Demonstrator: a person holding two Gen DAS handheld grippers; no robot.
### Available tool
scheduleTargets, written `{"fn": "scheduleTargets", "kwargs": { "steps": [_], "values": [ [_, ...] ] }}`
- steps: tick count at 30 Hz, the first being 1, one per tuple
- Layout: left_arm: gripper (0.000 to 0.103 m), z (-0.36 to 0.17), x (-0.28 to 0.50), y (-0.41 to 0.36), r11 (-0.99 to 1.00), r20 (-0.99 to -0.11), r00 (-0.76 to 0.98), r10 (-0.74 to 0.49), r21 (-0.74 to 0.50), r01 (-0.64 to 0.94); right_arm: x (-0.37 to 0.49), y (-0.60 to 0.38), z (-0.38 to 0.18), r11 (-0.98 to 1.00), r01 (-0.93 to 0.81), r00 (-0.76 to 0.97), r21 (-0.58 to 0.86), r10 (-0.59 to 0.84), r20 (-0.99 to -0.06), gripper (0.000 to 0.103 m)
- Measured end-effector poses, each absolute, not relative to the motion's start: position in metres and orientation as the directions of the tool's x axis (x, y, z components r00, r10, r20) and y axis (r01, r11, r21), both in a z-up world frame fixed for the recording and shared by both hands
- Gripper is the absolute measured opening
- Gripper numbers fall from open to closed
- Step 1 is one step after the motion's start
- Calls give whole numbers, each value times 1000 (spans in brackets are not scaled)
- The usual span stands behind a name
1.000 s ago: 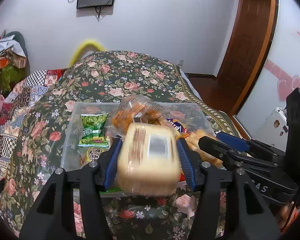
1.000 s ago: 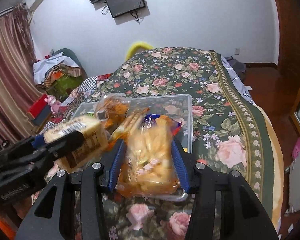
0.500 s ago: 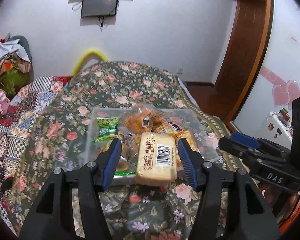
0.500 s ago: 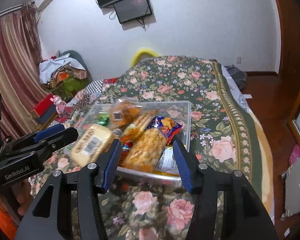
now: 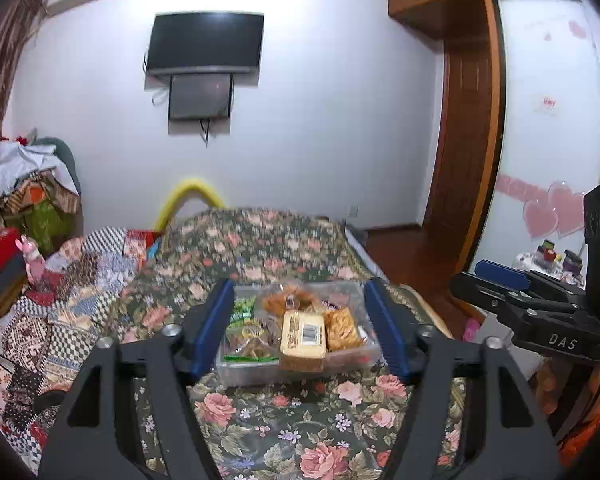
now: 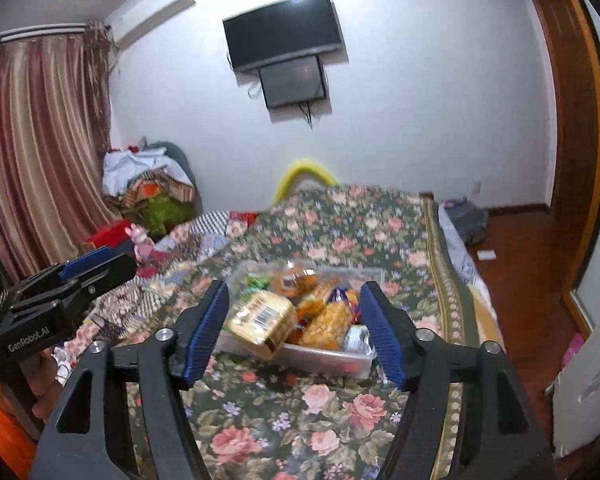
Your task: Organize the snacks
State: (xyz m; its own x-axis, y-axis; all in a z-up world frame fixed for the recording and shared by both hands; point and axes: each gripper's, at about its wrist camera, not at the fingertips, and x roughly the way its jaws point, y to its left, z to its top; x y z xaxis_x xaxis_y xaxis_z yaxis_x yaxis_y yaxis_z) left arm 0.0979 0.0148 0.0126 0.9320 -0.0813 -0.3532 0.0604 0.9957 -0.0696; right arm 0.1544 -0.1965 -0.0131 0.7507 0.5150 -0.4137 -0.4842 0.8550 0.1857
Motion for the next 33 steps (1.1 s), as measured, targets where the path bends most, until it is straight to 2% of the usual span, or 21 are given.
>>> {"fn": "scheduleTargets", "kwargs": {
  "steps": [10, 12, 33],
  "values": [
    [103, 29, 60, 9, 998, -263, 963, -62, -47, 52, 116, -199, 11, 862, -484, 803, 151, 506, -315, 96],
    [103, 29, 55, 8, 998, -256, 965, -62, -49, 51, 111, -198, 11, 866, -478, 812, 144, 498, -303, 103],
    [103, 23, 45, 9, 997, -271, 961, -57, -69, 39, 93, -200, 4, 881, -455, 835, 130, 473, -282, 103]
  ]
}}
